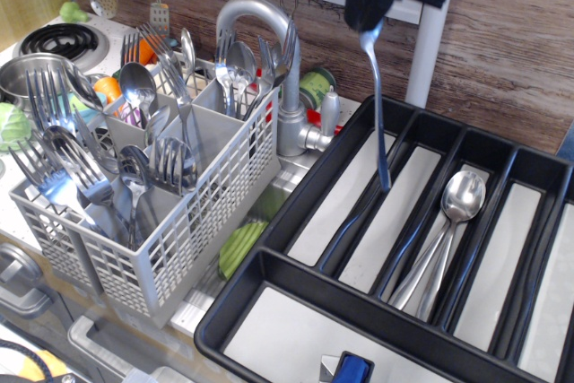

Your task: Put big spoon from basket to tray

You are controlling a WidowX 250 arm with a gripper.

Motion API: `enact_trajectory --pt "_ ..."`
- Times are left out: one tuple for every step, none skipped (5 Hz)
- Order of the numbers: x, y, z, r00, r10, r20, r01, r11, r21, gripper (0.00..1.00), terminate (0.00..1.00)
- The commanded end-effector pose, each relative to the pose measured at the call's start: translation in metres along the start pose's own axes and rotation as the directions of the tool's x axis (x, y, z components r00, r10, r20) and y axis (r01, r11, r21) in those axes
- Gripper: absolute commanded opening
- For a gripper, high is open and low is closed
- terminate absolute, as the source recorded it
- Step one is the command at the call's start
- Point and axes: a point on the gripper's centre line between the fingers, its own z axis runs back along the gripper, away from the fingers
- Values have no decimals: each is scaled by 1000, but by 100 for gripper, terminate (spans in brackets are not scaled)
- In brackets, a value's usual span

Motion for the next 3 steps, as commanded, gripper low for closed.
enact_trajectory --pt "-2 -25 15 997 82 -4 -82 997 -4 0 0" --pt "-13 -37 16 993 104 -48 -102 994 48 0 0" --pt "-26 -38 10 992 101 -71 -97 994 50 0 100"
